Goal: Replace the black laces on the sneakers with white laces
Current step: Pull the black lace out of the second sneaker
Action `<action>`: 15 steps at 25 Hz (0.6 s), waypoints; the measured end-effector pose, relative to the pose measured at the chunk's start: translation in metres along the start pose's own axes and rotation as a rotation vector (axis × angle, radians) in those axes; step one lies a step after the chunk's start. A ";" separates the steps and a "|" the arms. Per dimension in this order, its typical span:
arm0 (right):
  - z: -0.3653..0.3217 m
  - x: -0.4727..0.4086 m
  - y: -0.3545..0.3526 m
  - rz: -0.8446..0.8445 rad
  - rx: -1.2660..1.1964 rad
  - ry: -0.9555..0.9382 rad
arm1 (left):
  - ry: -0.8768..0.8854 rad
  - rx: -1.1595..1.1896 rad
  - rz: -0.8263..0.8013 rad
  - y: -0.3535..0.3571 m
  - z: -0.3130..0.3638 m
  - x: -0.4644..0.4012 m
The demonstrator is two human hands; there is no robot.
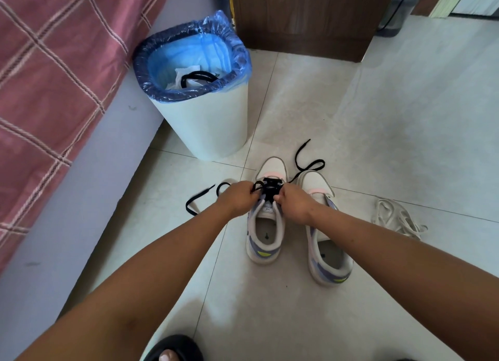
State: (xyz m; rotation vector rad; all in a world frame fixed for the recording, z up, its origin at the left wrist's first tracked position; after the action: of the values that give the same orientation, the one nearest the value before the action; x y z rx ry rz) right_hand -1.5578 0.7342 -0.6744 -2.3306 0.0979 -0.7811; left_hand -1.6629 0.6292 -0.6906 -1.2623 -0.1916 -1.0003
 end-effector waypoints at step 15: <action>0.001 0.003 -0.002 -0.019 0.021 -0.026 | 0.130 -0.232 0.167 -0.009 -0.018 0.000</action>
State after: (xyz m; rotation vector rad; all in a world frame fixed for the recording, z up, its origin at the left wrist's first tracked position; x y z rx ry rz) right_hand -1.5546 0.7354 -0.6719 -2.3248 0.0559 -0.7571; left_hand -1.6760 0.6146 -0.6909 -1.3927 0.1321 -0.9754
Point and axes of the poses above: each hand's wrist, its own x-axis away from the middle knuckle, its own y-axis out of the palm, z = x × y, the point moved 1 cm from there along -x, towards the middle knuckle, and after that the axes turned 8 degrees about -y, right-handed, at the moved point
